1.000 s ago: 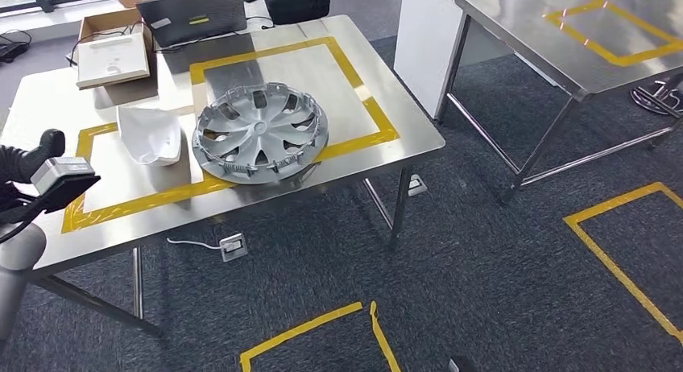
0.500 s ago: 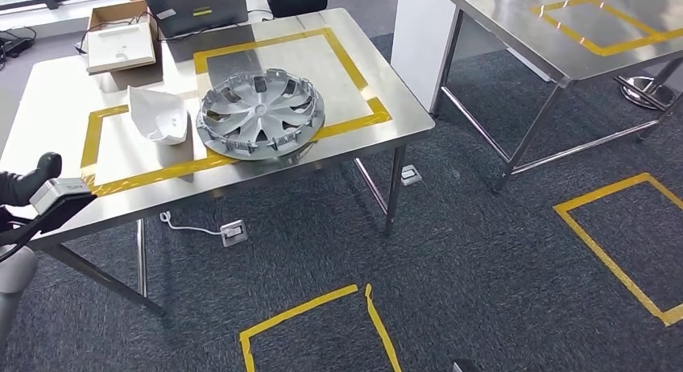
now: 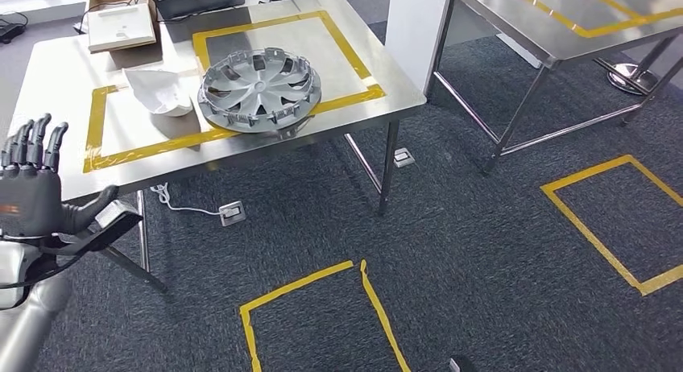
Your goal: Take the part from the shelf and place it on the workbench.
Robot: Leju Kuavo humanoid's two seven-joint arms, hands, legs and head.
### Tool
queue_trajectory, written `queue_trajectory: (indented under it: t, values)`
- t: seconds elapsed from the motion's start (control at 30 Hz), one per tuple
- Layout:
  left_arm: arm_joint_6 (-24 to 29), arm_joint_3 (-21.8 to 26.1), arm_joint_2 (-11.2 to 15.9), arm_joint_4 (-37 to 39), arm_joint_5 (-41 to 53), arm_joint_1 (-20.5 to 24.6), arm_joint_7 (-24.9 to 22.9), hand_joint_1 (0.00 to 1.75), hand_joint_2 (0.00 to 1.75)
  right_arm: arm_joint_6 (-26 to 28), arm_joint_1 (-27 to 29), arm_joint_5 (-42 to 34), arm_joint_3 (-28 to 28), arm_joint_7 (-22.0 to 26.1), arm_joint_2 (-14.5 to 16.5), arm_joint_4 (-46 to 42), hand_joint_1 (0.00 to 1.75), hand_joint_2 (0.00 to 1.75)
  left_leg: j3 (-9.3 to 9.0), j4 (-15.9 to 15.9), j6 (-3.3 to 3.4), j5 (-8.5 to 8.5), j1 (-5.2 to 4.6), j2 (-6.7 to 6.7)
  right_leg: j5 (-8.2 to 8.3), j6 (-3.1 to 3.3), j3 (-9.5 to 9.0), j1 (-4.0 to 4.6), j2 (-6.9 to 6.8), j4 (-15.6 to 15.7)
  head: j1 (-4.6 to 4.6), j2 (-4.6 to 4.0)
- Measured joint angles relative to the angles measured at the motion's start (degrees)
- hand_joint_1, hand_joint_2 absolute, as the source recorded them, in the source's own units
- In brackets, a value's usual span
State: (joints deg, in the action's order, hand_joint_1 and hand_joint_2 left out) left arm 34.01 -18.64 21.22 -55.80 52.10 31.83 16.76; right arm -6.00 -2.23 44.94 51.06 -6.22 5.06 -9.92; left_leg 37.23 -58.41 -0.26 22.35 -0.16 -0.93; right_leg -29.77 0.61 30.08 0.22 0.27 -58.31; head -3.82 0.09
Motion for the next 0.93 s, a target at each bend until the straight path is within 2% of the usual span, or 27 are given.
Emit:
queue_trajectory:
  t: [0.03, 0.07, 0.1, 0.13, 0.2, 0.23, 0.27, 0.3, 0.33, 0.37, 0.4, 0.43, 0.47, 0.5, 0.57, 0.6, 0.63, 0.7, 0.73, 0.77, 0.8, 0.83, 0.87, 0.9, 0.93]
  values:
    - [0.7, 0.1, -0.9, 2.4, -0.7, -0.7, 0.6, 0.0, 0.0, 0.0, 0.0, 0.0, 0.1, -0.1, 0.1, 0.0, 0.0, 0.0, 0.03, 0.2, -0.31, -0.45, -0.01, 0.03, 0.59, 0.3, 0.24, -0.14, -0.04, 0.3, -0.13, 0.0]
    - [1.4, 0.4, -1.8, 4.9, -1.5, -1.5, 1.1, 0.0, 0.0, 0.0, -0.1, 0.0, 0.2, -0.2, 0.2, 0.0, 0.0, 0.0, 0.3, 0.1, -0.62, -0.2, -0.02, 0.18, 1.16, 0.64, 0.44, -0.29, -0.09, 0.7, -0.18, 0.0]
    - [1.9, 0.8, -2.7, 7.4, -2.7, -2.4, 1.8, 0.0, 0.0, 0.0, -0.1, 0.0, 0.3, -0.3, 0.3, 0.0, 0.0, 0.0, 0.76, -0.8, -0.91, 1.05, -0.01, 0.36, 1.91, 1.0, 0.84, -0.49, -0.13, 1.0, -0.15, 0.0]
    - [1.8, 1.5, -3.8, 9.9, -4.7, -3.3, 2.9, 0.0, 0.0, 0.0, -0.1, 0.0, 0.3, -0.5, 0.5, 0.0, 0.0, 0.0, 1.44, -2.8, -1.2, 3.29, 0.06, 0.54, 2.66, 1.23, 1.36, -0.7, -0.17, 1.4, -0.09, 0.0]
    - [1.0, 3.7, -6.3, 14.7, -9.6, -5.3, 5.8, 0.0, 0.0, -0.1, -0.1, 0.0, 0.6, -0.9, 0.5, 0.0, 0.0, 0.0, 3.01, -9.5, -1.76, 8.79, 0.41, 0.74, 3.91, 1.38, 2.73, -0.74, -0.16, 1.3, 0.01, 0.0]
    - [0.5, 4.8, -7.5, 16.6, -11.5, -6.3, 7.1, 0.0, 0.0, -0.1, 0.0, 0.0, 0.7, -1.1, 0.6, 0.0, 0.0, 0.0, 3.5, -12.8, -1.99, 10.37, 0.58, 0.75, 4.48, 1.3, 3.56, -0.74, -0.15, 1.2, 0.03, 0.0]
    - [0.3, 5.7, -8.5, 18.1, -12.5, -7.1, 8.0, 0.0, 0.0, -0.1, 0.0, 0.0, 0.8, -1.1, 0.6, 0.0, 0.0, 0.0, 3.42, -14.8, -2.15, 10.64, 0.72, 0.74, 5.04, 1.19, 4.45, -0.75, -0.15, 1.1, 0.03, 0.0]
    - [0.2, 6.3, -9.2, 19.3, -13.0, -7.7, 8.5, 0.0, 0.0, -0.1, 0.0, 0.0, 1.0, -1.1, 0.6, 0.0, 0.0, 0.0, 2.51, -15.1, -2.29, 9.72, 0.87, 0.74, 5.58, 1.01, 5.38, -0.79, -0.18, 0.8, 0.02, 0.0]
    - [0.1, 6.8, -9.8, 20.4, -13.2, -8.0, 8.8, 0.0, 0.0, -0.1, 0.0, 0.0, 1.1, -1.1, 0.7, 0.0, 0.0, 0.0, 0.51, -13.2, -2.43, 8.16, 1.03, 0.74, 6.1, 0.77, 6.3, -0.87, -0.23, 0.6, 0.01, 0.0]
    - [0.0, 7.3, -10.2, 21.3, -13.3, -8.1, 9.0, 0.0, 0.0, -0.1, 0.0, 0.0, 1.2, -1.1, 0.7, 0.0, 0.0, 0.0, -2.15, -9.7, -2.63, 7.28, 1.2, 0.77, 6.58, 0.44, 7.11, -0.93, -0.29, 0.3, 0.01, 0.0]
    - [0.0, 7.7, -10.7, 22.0, -13.4, -8.0, 9.0, 0.0, 0.0, -0.1, -0.1, 0.0, 1.2, -1.1, 0.7, 0.0, 0.0, 0.0, -5.1, -5.6, -2.65, 7.28, 1.18, 0.9, 7.05, 0.07, 7.78, -0.96, -0.35, 0.1, 0.03, 0.0]
    - [-0.2, 8.1, -11.1, 22.6, -13.5, -8.1, 9.1, 0.0, 0.0, -0.1, -0.1, 0.0, 1.3, -1.1, 0.6, 0.0, 0.0, 0.0, -7.27, -2.4, -2.4, 7.67, 1.09, 1.05, 7.55, -0.33, 8.14, -0.95, -0.37, 0.0, 0.02, 0.0]
    - [-0.9, 8.4, -11.4, 23.2, -14.0, -8.1, 9.0, 0.0, 0.0, -0.1, -0.1, 0.0, 1.3, -1.1, 0.6, 0.0, 0.0, 0.0, -8.39, -0.3, -2.06, 8.39, 0.94, 1.22, 8.06, -0.69, 8.27, -0.92, -0.38, -0.1, 0.06, 0.0]
    - [-2.4, 8.9, -11.7, 23.9, -15.0, -8.1, 8.7, 0.0, 0.0, -0.1, -0.1, 0.0, 1.3, -1.2, 0.6, 0.0, 0.0, 0.0, -8.69, 0.3, -1.53, 8.54, 0.7, 1.34, 8.61, -1.06, 8.3, -0.95, -0.35, 0.1, 0.07, 0.0]
    - [-6.6, 10.5, -12.9, 26.1, -18.3, -8.4, 6.7, 0.0, 0.0, -0.1, 0.0, 0.0, 1.4, -1.4, 0.6, 0.0, 0.0, 0.0, -7.87, 0.4, -0.33, 7.7, 0.6, 1.18, 9.08, -1.83, 8.46, -1.18, -0.21, 0.2, 0.15, 0.0]
    - [-8.2, 11.7, -13.7, 27.6, -20.1, -8.9, 4.9, 0.0, 0.0, -0.2, 0.0, 0.2, 1.4, -1.5, 0.6, 0.0, 0.0, 0.0, -7.46, 0.4, 0.32, 7.14, 0.57, 1.0, 7.92, -2.17, 8.86, -1.29, -0.16, -0.6, 0.11, 0.0]
    - [-8.9, 12.9, -14.6, 29.2, -21.6, -9.7, 3.1, 0.0, 0.0, -0.2, 0.1, 0.4, 1.5, -1.5, 0.6, 0.0, 0.0, 0.0, -6.95, 0.5, 0.89, 6.5, 0.56, 0.8, 5.69, -2.44, 9.51, -1.35, -0.12, -2.4, 0.08, 0.0]
    - [-9.3, 15.4, -16.3, 32.6, -24.0, -12.2, -1.0, 0.0, 0.0, -0.5, 0.1, 1.0, 1.5, -1.2, 0.6, 0.0, 0.0, 0.0, -5.6, 0.5, 1.54, 5.22, 0.38, 0.39, -0.56, -2.72, 11.19, -1.32, -0.15, -9.3, -0.03, 0.0]
    - [-9.5, 16.7, -17.0, 34.3, -24.9, -13.8, -3.3, 0.0, 0.0, -0.8, 0.1, 1.3, 1.5, -1.0, 0.5, 0.0, 0.0, 0.0, -4.73, 0.4, 1.68, 4.57, 0.22, 0.2, -2.66, -2.78, 11.75, -1.27, -0.15, -13.1, -0.04, 0.0]
    - [-9.8, 17.8, -17.7, 35.8, -25.6, -15.5, -6.0, 0.0, 0.0, -1.0, 0.1, 1.6, 1.5, -0.9, 0.4, 0.0, 0.0, 0.0, -3.81, 0.4, 1.8, 3.93, 0.03, 0.04, -3.43, -2.71, 11.73, -1.18, -0.15, -15.8, -0.04, 0.0]
    - [-9.9, 18.9, -18.4, 37.2, -26.2, -17.1, -8.9, 0.0, 0.0, -1.1, 0.2, 1.9, 1.5, -0.9, 0.3, 0.0, 0.0, 0.0, -2.86, 0.2, 1.85, 3.31, -0.15, -0.06, -2.87, -2.5, 10.86, -1.05, -0.14, -16.8, -0.05, 0.0]
    - [-9.7, 19.8, -18.9, 38.4, -27.0, -18.8, -11.9, 0.0, 0.0, -1.2, 0.2, 2.1, 1.5, -1.0, 0.3, 0.0, 0.0, 0.0, -1.95, 0.1, 1.87, 2.71, -0.33, -0.09, -1.46, -2.12, 9.02, -0.83, -0.12, -15.8, -0.05, 0.0]
    - [-9.4, 20.8, -19.6, 39.4, -28.4, -20.3, -14.6, 0.0, 0.0, -1.2, 0.1, 2.3, 1.5, -1.0, 0.1, 0.0, 0.0, 0.0, -1.15, 0.1, 1.86, 2.12, -0.48, -0.09, -0.21, -1.54, 6.14, -0.52, -0.04, -12.8, -0.05, 0.0]
    - [-8.9, 22.2, -20.3, 40.2, -30.6, -21.7, -16.9, 0.0, 0.0, -1.2, 0.1, 2.5, 1.5, -1.0, 0.0, 0.0, 0.0, 0.0, -0.51, 0.0, 1.78, 1.56, -0.62, -0.07, -0.1, -0.75, 2.65, -0.16, 0.05, -8.4, -0.05, 0.0]
    - [-8.7, 22.9, -20.6, 40.6, -31.8, -22.4, -18.0, 0.0, 0.0, -1.2, 0.0, 2.6, 1.5, -1.1, -0.1, 0.0, 0.0, 0.0, -0.2, 0.0, 1.75, 1.28, -0.69, -0.05, -0.03, -0.34, 0.76, 0.04, 0.12, -6.0, -0.05, 0.0]
